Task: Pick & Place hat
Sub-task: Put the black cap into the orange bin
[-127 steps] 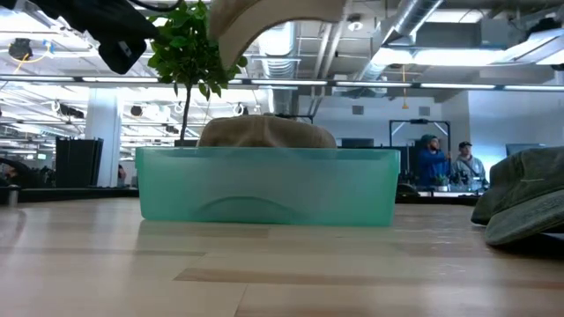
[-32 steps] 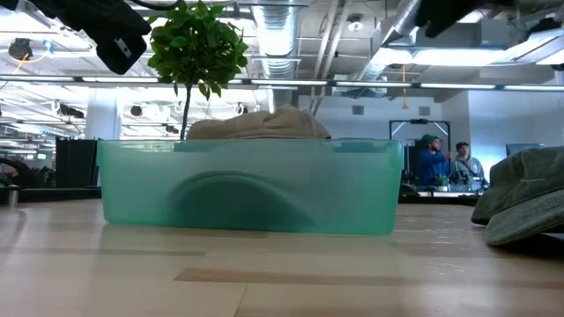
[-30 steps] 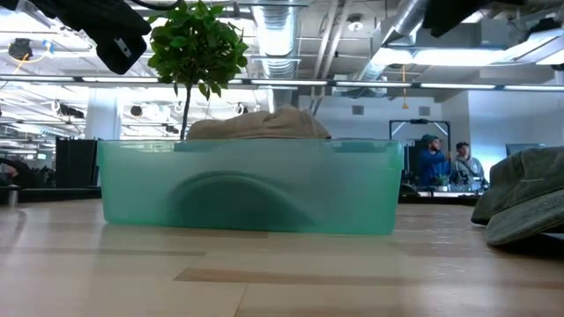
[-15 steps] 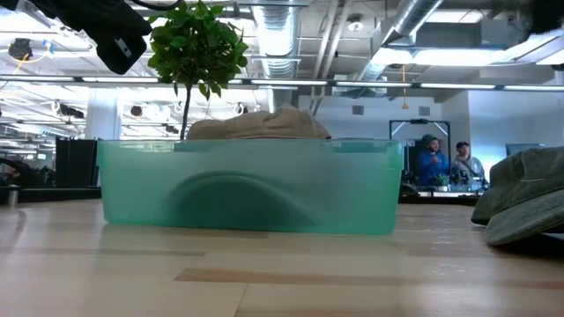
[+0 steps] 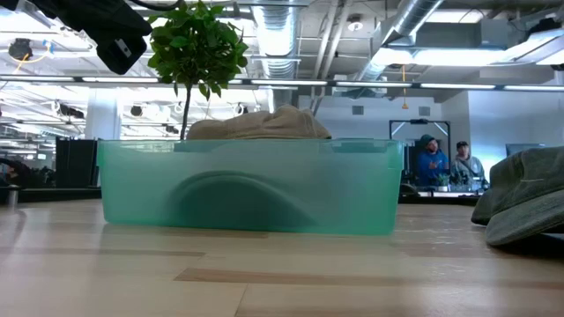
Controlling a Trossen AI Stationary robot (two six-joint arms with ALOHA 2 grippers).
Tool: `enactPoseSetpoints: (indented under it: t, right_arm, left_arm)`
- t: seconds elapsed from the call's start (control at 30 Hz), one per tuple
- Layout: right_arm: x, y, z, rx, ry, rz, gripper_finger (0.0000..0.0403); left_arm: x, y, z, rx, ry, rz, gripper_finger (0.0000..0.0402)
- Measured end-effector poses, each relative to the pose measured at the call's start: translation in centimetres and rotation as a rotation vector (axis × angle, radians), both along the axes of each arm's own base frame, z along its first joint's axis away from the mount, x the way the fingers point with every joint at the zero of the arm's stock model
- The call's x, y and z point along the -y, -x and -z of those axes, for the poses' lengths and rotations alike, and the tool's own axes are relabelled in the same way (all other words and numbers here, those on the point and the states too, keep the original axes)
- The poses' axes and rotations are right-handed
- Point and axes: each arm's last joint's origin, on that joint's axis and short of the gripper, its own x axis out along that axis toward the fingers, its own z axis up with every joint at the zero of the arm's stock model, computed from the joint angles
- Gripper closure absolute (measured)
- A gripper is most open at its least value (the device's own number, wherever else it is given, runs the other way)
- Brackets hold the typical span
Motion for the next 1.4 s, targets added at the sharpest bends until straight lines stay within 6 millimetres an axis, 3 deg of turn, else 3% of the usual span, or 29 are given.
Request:
enactPoseSetpoints:
  t: [0.43, 0.8, 1.0, 1.33, 1.4]
  right_arm:
    - [0.7, 1.1, 4.7, -0.07, -0.022, 0.004, 0.0137]
    - [1.6, 1.3, 9.0, -0.015, -0.093, 0.007, 0.0118]
    - [2.4, 1.1, 9.8, -0.017, -0.082, 0.023, 0.0165]
    - [3.2, 1.0, 11.1, 0.013, -0.098, -0.007, 0.0379]
    - [3.3, 1.1, 11.0, 0.019, -0.087, -0.023, 0.0391]
  left_arm:
    - [0.0, 0.0, 0.0, 0.0, 0.0, 0.0, 0.0401]
    - [-0.1, 0.0, 0.0, 0.003, -0.01, -0.024, 0.0401]
    - [-0.2, 0.0, 0.0, 0.007, -0.022, -0.053, 0.0401]
    - [-0.2, 0.0, 0.1, -0.003, -0.027, -0.056, 0.0402]
    - [-0.2, 0.0, 0.1, -0.007, -0.029, -0.056, 0.0401]
